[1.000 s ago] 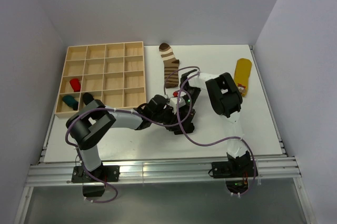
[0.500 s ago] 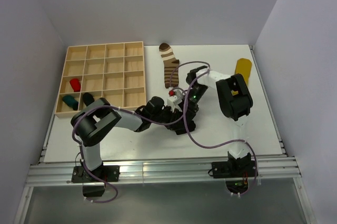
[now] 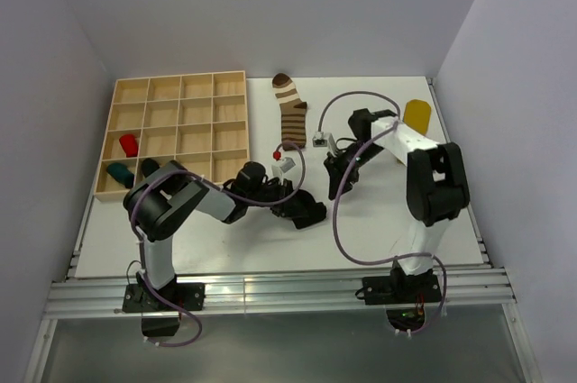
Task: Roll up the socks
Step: Roll the sock at the center of the board.
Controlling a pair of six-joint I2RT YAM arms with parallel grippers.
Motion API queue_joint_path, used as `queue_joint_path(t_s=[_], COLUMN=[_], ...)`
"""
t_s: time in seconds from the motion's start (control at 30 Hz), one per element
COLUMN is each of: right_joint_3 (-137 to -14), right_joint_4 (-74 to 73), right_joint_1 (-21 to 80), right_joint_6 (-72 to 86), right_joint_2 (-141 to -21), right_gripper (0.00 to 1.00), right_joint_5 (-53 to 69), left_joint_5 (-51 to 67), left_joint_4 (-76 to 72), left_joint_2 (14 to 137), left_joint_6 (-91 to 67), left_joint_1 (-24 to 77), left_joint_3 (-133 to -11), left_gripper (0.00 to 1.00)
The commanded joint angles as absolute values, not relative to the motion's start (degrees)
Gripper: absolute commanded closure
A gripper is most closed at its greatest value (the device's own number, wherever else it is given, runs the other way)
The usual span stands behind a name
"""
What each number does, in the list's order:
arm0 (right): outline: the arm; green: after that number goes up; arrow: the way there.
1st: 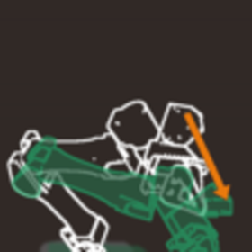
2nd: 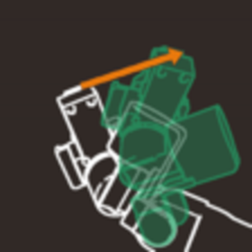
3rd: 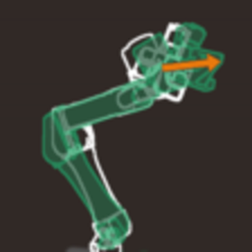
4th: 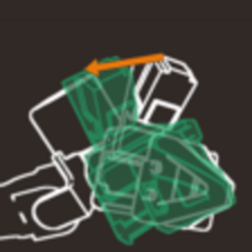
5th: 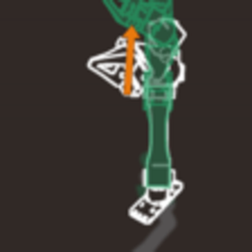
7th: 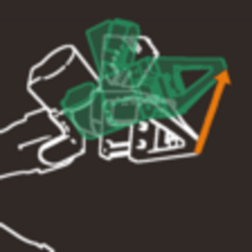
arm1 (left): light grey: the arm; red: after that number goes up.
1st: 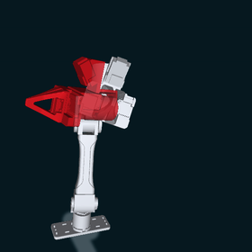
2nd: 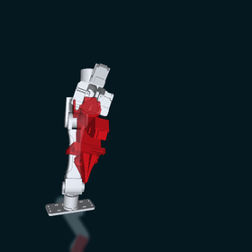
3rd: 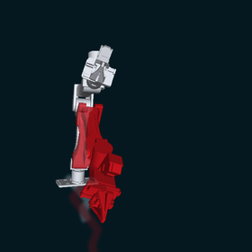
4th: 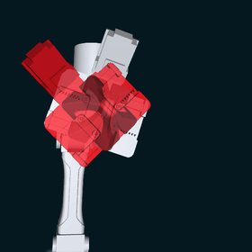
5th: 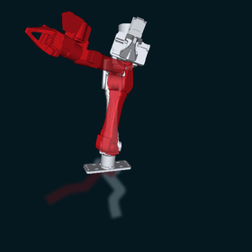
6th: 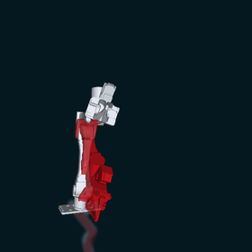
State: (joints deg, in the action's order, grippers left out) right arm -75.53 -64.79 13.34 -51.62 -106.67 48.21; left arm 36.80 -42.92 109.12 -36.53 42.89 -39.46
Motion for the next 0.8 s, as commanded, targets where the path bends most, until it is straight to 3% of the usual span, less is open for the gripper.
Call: queue_joint_path(t_s=[0.0,0.27,0.5,0.77], right_joint_3=[-68.77,-54.43,-39.21,-34.28], right_joint_4=[-53.22,-38.95,-20.34,-14.41], right_joint_1=[13.71,15.90,29.60,40.16], right_joint_6=[-50.89,-50.72,-46.76,-46.14], right_joint_2=[-97.67,-80.19,-67.44,-63.81], right_gripper=[0.52,0.45,0.41,0.39], right_joint_5=[46.59,44.22,31.93,25.41], left_joint_5=[38.48,47.98,50.45,50.89], left_joint_4=[-31.55,-40.94,-43.68,-43.95], left_joint_2=[114.78,118.30,119.09,119.53], left_joint_6=[-37.70,-48.67,-55.89,-57.92], left_joint_1=[40.79,37.36,37.18,37.18], left_joint_3=[-35.77,-33.05,-31.82,-31.82], left_gripper=[1.00,1.00,1.00,1.00])
